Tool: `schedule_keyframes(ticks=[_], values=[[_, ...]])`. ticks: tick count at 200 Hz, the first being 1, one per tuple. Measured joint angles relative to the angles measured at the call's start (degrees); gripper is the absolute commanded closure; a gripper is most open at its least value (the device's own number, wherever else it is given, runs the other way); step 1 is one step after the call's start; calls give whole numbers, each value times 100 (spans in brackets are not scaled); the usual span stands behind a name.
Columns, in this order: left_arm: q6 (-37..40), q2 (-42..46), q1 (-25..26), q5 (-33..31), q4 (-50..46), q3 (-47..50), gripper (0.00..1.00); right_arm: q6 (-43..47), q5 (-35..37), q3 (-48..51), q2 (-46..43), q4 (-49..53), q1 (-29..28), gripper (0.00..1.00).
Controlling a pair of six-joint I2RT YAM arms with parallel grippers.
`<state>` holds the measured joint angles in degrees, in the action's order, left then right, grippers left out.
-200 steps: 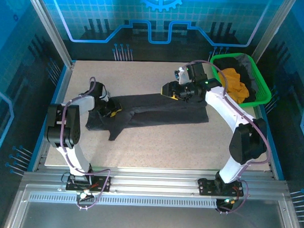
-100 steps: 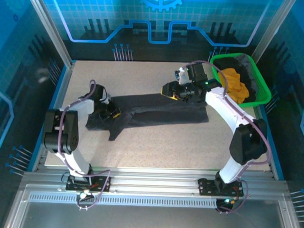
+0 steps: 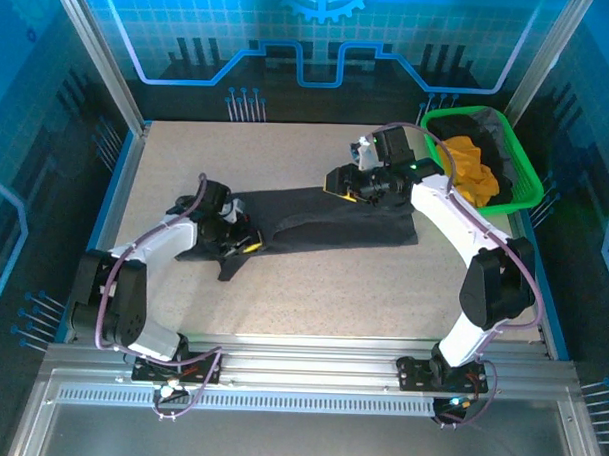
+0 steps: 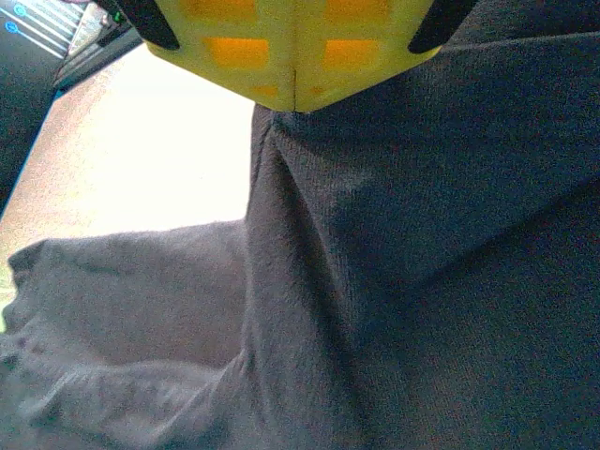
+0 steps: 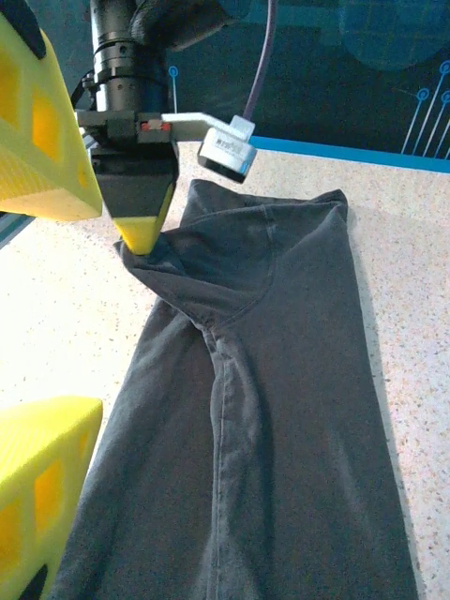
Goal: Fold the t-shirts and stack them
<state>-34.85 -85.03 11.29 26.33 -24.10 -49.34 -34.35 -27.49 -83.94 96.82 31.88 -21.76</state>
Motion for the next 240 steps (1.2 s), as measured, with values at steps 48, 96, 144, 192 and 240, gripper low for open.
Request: schedule_keyframes(ticks=[48, 96, 144, 192, 240], values=[[-726, -260, 520, -13, 345, 170, 81, 0, 2, 149, 0, 22, 0, 48], [-1300, -601, 831, -365, 275, 229, 54, 0, 2, 264, 7, 31, 0, 48], [-1307, 356, 315, -1174, -496, 221, 54, 9, 7, 372, 7, 42, 0, 49], [-918, 584, -1447, -1438, -684, 221, 54, 24, 2, 553, 116, 37, 0, 50], [-501, 463, -1589, -1663, -859, 304, 54, 31, 4, 564, 149, 11, 0, 50]])
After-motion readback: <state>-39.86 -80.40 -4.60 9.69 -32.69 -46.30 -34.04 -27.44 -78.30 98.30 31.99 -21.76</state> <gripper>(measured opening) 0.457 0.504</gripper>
